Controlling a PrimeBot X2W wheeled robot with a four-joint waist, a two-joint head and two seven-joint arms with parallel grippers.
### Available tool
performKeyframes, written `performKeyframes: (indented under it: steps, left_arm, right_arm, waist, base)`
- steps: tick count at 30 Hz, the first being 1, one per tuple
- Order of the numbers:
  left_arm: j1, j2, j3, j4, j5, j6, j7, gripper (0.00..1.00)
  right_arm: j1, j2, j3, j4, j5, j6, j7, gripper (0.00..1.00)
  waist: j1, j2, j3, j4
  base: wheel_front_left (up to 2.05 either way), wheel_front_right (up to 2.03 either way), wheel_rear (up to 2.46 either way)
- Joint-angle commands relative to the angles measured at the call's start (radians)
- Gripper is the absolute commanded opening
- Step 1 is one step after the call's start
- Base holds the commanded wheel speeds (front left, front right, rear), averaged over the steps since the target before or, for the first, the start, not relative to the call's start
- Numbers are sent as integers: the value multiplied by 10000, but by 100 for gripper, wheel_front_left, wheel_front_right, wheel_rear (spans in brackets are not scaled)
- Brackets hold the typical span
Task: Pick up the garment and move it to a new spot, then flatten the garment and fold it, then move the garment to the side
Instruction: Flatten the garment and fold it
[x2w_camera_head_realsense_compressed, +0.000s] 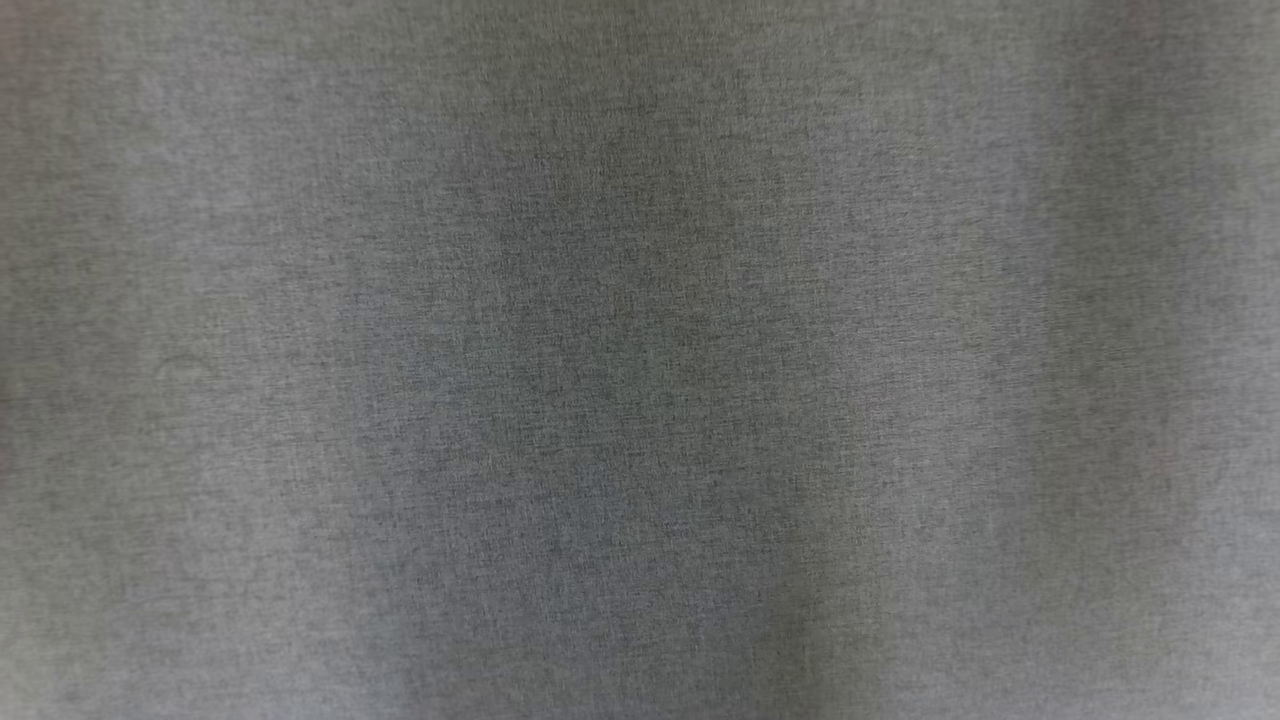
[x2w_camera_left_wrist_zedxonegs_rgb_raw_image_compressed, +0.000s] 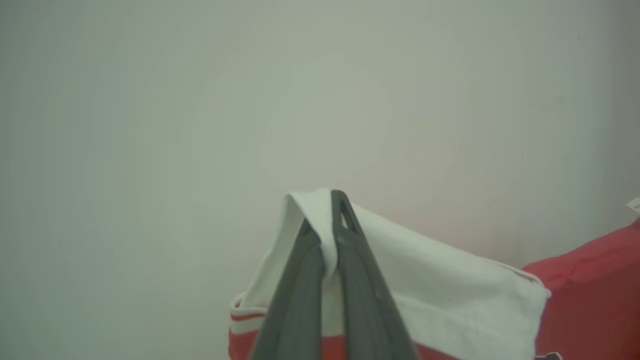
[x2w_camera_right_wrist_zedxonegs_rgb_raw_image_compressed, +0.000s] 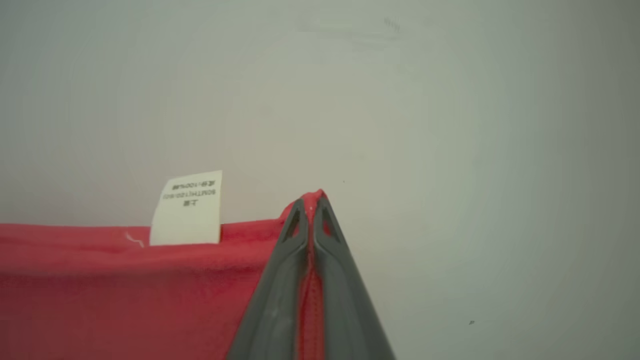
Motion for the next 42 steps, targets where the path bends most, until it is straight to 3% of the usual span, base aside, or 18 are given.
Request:
performKeyframes:
  steps: [1,12,18,24,30,31,38,42]
  left_arm:
    - [-235,-75,-107,168,-55,9,-116,0]
    - [-403,-45,-858,961,-678,8,-566,0]
    - [1004,278,-1208,391,-1551,8,-955,0]
    - [3745,1348,-1644,-998,-2718,7,-1287,0]
    - [7308,2412,-1329,-3130,-3798,100,-1877,0]
    - [7308,2412,-1329,-3130,-3798,100,-1877,0]
    - [12006,3153,-645,-7018,-3907,1694,-2045,0]
    - [14535,2936,-196,-8822,-3533,2609,-2041,0]
  right_arm:
    - [-255,-74,-29,169,-94,-23,-67,0]
    - [-403,348,-25,1454,-83,-23,-872,0]
    - [693,593,450,1588,564,-23,-1519,0]
    - [3142,655,1335,691,2126,-23,-1960,0]
    - [6791,133,2030,-1856,3793,-23,-1895,0]
    - [6791,133,2030,-1856,3793,-23,-1895,0]
    - [11528,-211,1438,-5585,4299,-23,-1285,0]
    - [13958,93,710,-7242,4088,-23,-585,0]
  waist:
    - [-2,-2,130,25]
    - [-2,-2,274,-232]
    - [-2,-2,-325,-303]
    - [-2,-2,-1321,-344]
    - [-2,-2,-2330,-144]
    - [-2,-2,-2330,-144]
    - [-2,-2,-3187,24]
    - [-2,-2,-3651,192]
  base:
    - [0,0,0]
    - [0,0,0]
    - [0,0,0]
    - [0,0,0]
    - [0,0,0]
    - [0,0,0]
    - [0,0,0]
    - [0,0,0]
